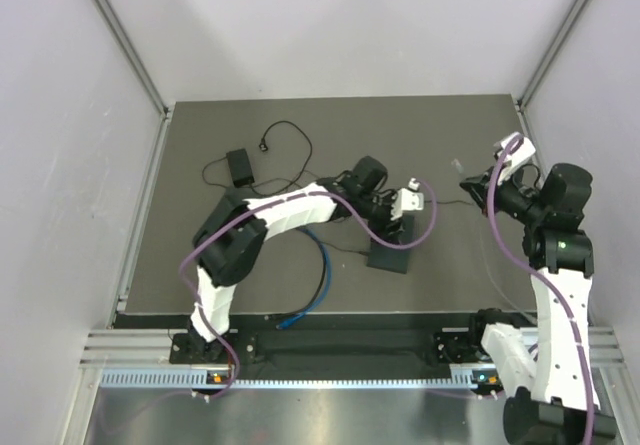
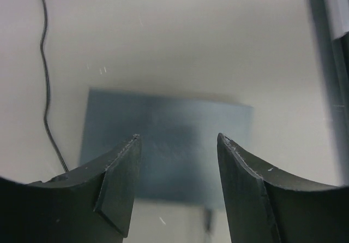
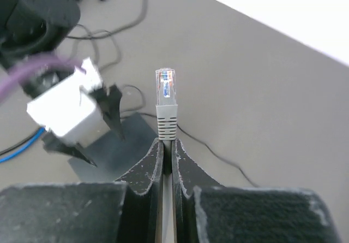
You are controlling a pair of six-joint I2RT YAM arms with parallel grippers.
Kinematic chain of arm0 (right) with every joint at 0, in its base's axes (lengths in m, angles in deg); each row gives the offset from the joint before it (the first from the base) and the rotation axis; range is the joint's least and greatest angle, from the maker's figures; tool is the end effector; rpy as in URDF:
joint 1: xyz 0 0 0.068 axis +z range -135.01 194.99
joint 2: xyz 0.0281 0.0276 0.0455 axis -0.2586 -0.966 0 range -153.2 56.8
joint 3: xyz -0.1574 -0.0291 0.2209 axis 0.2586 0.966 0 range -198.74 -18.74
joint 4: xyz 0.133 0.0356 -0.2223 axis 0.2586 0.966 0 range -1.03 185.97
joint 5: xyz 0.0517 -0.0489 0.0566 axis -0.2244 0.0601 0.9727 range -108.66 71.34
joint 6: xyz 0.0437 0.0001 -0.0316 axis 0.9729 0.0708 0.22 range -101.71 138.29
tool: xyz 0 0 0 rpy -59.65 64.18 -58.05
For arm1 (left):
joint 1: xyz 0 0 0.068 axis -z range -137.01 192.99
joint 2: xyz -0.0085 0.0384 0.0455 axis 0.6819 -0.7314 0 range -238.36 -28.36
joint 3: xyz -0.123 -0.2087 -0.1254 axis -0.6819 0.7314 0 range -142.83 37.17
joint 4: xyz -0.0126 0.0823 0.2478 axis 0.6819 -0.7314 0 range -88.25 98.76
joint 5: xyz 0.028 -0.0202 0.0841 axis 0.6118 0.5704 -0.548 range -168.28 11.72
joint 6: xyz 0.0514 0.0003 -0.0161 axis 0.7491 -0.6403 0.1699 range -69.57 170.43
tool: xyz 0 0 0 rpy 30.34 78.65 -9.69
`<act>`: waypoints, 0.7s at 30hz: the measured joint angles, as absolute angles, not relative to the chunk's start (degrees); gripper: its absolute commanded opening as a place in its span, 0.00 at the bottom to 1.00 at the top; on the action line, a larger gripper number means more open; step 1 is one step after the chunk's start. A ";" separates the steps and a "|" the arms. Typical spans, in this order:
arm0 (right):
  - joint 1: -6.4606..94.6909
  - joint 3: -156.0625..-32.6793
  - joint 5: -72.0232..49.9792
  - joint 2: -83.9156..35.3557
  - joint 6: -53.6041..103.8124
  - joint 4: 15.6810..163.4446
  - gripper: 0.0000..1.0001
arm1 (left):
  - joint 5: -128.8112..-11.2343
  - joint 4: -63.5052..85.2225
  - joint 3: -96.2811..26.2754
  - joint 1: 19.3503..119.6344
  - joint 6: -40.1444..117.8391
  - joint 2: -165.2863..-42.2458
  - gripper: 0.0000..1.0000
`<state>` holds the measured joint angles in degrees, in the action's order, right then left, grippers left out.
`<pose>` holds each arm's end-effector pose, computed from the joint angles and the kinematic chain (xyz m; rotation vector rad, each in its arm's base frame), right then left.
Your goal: Insert the plug into the switch port
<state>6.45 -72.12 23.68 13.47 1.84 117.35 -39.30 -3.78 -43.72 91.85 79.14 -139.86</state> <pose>0.1559 0.0009 0.3649 -0.6109 1.7171 0.3893 0.2676 -0.3402 0.2164 1.6997 1.5573 -0.9667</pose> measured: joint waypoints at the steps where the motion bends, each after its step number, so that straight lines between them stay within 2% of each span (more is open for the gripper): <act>1: 5.05 -72.19 24.01 13.01 1.65 117.79 0.00 | -40.13 -4.70 -46.01 92.68 80.82 -141.92 0.63; 9: -3.21 -76.21 25.67 6.85 -5.20 125.11 0.00 | -46.95 -10.23 -58.49 98.91 89.39 -151.84 0.61; 15: -3.91 -80.43 25.52 1.45 -15.38 132.06 0.00 | -51.10 -14.99 -63.08 101.12 92.69 -157.52 0.63; 21: -3.93 -82.42 24.43 -4.28 -25.15 138.99 0.00 | -54.67 -21.53 -65.51 101.10 96.25 -158.79 0.58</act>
